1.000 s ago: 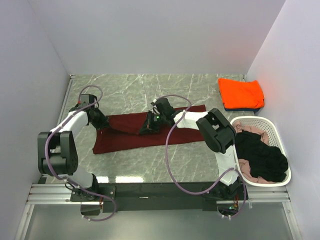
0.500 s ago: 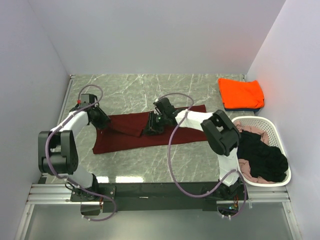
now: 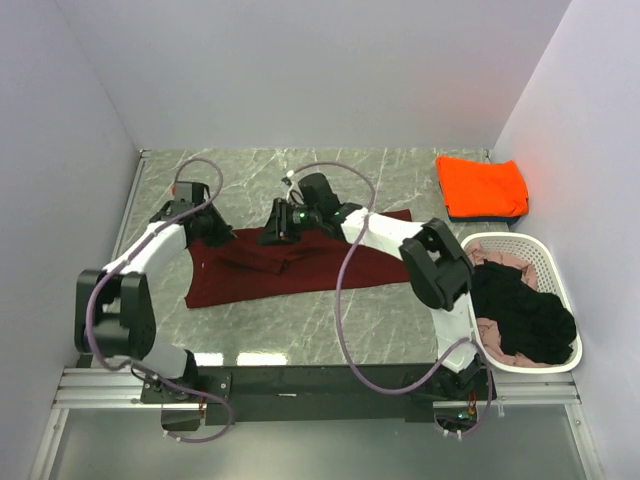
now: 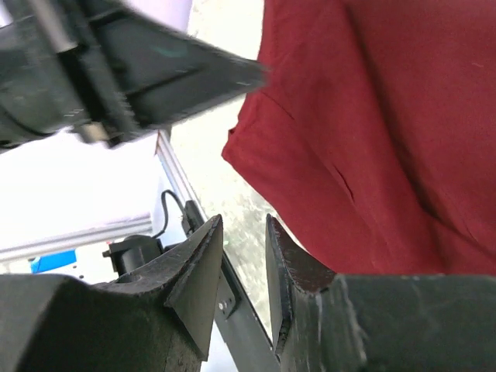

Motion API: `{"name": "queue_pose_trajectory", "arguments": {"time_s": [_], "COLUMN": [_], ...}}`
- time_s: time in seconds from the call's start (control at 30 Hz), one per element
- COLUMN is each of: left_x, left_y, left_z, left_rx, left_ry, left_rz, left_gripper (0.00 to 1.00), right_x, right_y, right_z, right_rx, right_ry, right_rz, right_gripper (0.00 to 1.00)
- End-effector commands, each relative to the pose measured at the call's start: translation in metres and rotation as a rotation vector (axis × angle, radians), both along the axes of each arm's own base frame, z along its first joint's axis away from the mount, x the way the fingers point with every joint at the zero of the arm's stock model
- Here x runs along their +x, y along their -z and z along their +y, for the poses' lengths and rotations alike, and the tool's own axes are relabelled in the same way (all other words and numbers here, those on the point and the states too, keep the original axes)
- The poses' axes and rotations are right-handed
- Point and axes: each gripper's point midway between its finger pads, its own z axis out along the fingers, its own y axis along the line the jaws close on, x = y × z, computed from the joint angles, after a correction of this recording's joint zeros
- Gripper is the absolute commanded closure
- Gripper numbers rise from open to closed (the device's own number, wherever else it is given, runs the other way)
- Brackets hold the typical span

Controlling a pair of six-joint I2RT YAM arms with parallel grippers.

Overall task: Fold and stack the t-shirts
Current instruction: Fold the tshirt

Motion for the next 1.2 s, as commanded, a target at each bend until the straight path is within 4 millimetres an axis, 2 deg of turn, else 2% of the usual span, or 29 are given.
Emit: {"name": "queue_pose_trajectory", "arguments": {"time_s": [0.0, 0.03, 0.07, 0.1, 0.13, 0.17, 0.33, 0.4, 0.47, 0.5, 0.53, 0.57, 0.6, 0.63, 0.7, 0.73, 0.8, 0.83, 0.93, 1.0, 1.07, 1.13, 1.17], "left_x": [0.014, 0.017, 0.019, 0.023, 0.024, 0.026, 0.022, 0.021, 0.021, 0.024, 0.026, 0.026, 0.033, 0.036, 0.042, 0.045, 0.046, 0.047, 0.040, 0.030, 0.017, -0.001, -0.013], "left_y": [0.020, 0.025, 0.039, 0.042, 0.056, 0.061, 0.097, 0.102, 0.104, 0.099, 0.097, 0.090, 0.080, 0.069, 0.048, 0.031, 0.012, 0.000, -0.021, -0.022, -0.021, -0.004, 0.012], "left_z": [-0.008, -0.007, -0.006, -0.006, -0.005, -0.003, 0.006, 0.008, 0.011, 0.011, 0.013, 0.013, 0.014, 0.015, 0.016, 0.017, 0.019, 0.021, 0.028, 0.029, 0.035, 0.039, 0.040], "left_rx": [-0.049, -0.046, -0.039, -0.037, -0.030, -0.022, 0.008, 0.007, 0.015, 0.020, 0.028, 0.030, 0.034, 0.040, 0.050, 0.053, 0.067, 0.076, 0.109, 0.108, 0.126, 0.142, 0.144], "left_ry": [-0.006, -0.011, -0.021, -0.027, -0.035, -0.042, -0.086, -0.096, -0.097, -0.096, -0.097, -0.098, -0.095, -0.095, -0.088, -0.088, -0.082, -0.088, -0.111, -0.117, -0.143, -0.168, -0.177], "left_rz": [0.016, 0.025, 0.061, 0.068, 0.105, 0.117, 0.214, 0.228, 0.235, 0.225, 0.220, 0.214, 0.190, 0.163, 0.131, 0.095, 0.071, 0.047, 0.035, 0.048, 0.062, 0.119, 0.162], "left_gripper": [0.92, 0.95, 0.96, 0.96, 0.97, 0.97, 0.99, 0.99, 0.99, 0.98, 0.98, 0.97, 0.94, 0.93, 0.89, 0.84, 0.77, 0.76, 0.71, 0.67, 0.65, 0.64, 0.64], "right_x": [-0.003, -0.001, -0.001, -0.001, 0.001, 0.002, 0.008, 0.016, 0.016, 0.017, 0.019, 0.021, 0.020, 0.024, 0.029, 0.027, 0.037, 0.032, 0.038, 0.039, 0.037, 0.032, 0.030], "right_y": [0.007, 0.009, 0.025, 0.031, 0.045, 0.054, 0.105, 0.111, 0.109, 0.109, 0.098, 0.095, 0.095, 0.082, 0.077, 0.069, 0.069, 0.065, 0.070, 0.077, 0.079, 0.084, 0.087], "right_z": [0.022, 0.025, 0.026, 0.026, 0.025, 0.023, -0.005, -0.019, -0.029, -0.035, -0.039, -0.043, -0.052, -0.061, -0.077, -0.090, -0.115, -0.128, -0.171, -0.197, -0.209, -0.220, -0.223], "right_rx": [0.077, 0.081, 0.065, 0.063, 0.051, 0.043, 0.008, -0.004, -0.028, -0.053, -0.057, -0.079, -0.114, -0.119, -0.170, -0.203, -0.307, -0.350, -0.525, -0.652, -0.705, -0.763, -0.778], "right_ry": [-0.076, -0.082, -0.091, -0.097, -0.095, -0.090, -0.022, -0.002, 0.006, -0.002, 0.000, 0.011, 0.005, 0.020, 0.047, 0.068, 0.127, 0.144, 0.240, 0.291, 0.311, 0.326, 0.329], "right_rz": [0.034, 0.036, 0.058, 0.071, 0.089, 0.102, 0.184, 0.178, 0.161, 0.143, 0.113, 0.088, 0.069, 0.038, -0.027, -0.042, -0.117, -0.121, -0.170, -0.181, -0.180, -0.165, -0.155], "right_gripper": [0.64, 0.64, 0.64, 0.64, 0.64, 0.64, 0.65, 0.65, 0.65, 0.65, 0.65, 0.65, 0.65, 0.65, 0.64, 0.64, 0.64, 0.63, 0.60, 0.59, 0.57, 0.57, 0.57]}}
